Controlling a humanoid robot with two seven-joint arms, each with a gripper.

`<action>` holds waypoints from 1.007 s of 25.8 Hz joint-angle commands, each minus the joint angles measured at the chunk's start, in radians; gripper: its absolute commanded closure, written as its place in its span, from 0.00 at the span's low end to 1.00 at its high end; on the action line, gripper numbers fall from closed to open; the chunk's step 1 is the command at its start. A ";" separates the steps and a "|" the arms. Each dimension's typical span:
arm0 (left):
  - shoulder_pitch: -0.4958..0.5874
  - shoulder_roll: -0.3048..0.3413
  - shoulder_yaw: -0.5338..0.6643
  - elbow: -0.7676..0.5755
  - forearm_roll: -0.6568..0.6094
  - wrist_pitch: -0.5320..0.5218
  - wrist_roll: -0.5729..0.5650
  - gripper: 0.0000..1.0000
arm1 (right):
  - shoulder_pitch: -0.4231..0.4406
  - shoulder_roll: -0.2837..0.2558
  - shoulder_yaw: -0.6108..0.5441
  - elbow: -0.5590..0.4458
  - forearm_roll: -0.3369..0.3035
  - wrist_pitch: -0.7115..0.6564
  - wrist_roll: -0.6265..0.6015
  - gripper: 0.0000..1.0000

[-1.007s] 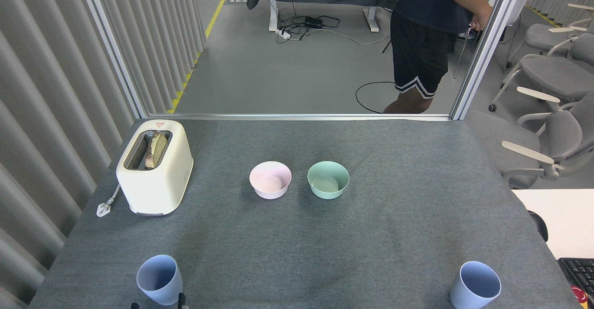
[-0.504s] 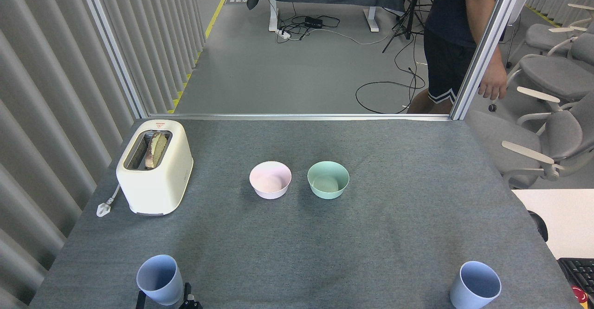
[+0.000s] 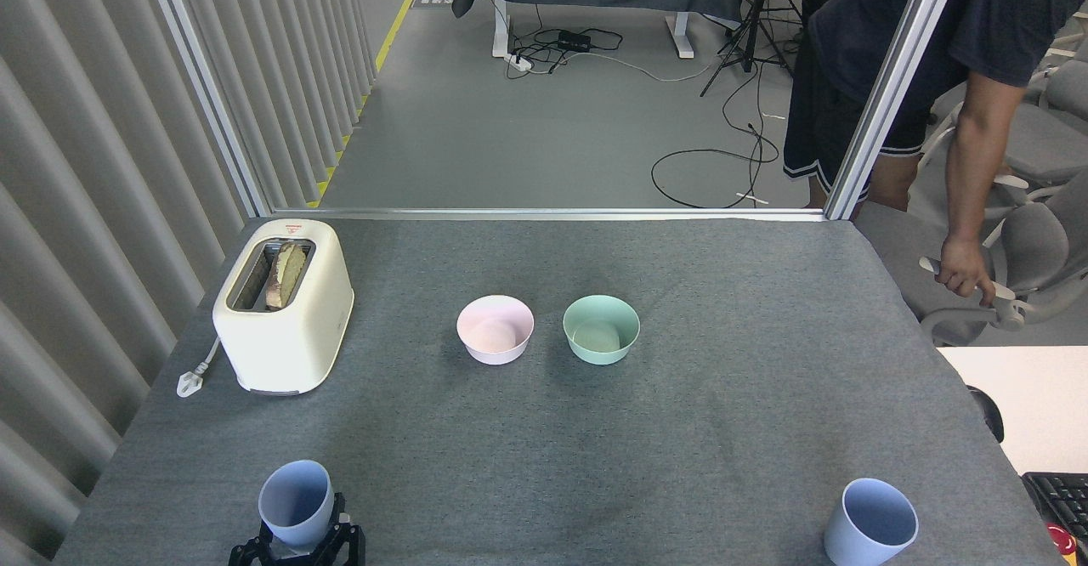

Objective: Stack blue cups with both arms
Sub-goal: 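Grasp the blue cup nearest the left gripper and slide it toward the center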

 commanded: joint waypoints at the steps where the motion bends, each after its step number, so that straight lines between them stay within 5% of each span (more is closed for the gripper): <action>1: 0.000 -0.001 -0.001 -0.014 0.000 -0.006 0.001 0.41 | 0.000 0.000 0.000 0.000 0.000 0.000 0.000 0.00; 4: 0.014 -0.002 -0.028 -0.082 0.000 -0.041 0.001 0.41 | 0.000 0.000 0.000 0.000 0.000 0.000 0.000 0.00; 11: -0.044 -0.058 -0.313 -0.056 -0.093 -0.057 0.004 0.40 | 0.000 0.000 0.017 0.000 0.001 0.000 0.000 0.00; 15: -0.107 -0.167 -0.347 0.081 -0.199 -0.057 0.005 0.40 | 0.001 0.000 0.017 0.000 0.000 0.002 0.000 0.00; 26: -0.128 -0.170 -0.405 0.130 -0.201 -0.053 0.010 0.38 | 0.000 0.000 0.023 0.005 0.000 0.002 0.000 0.00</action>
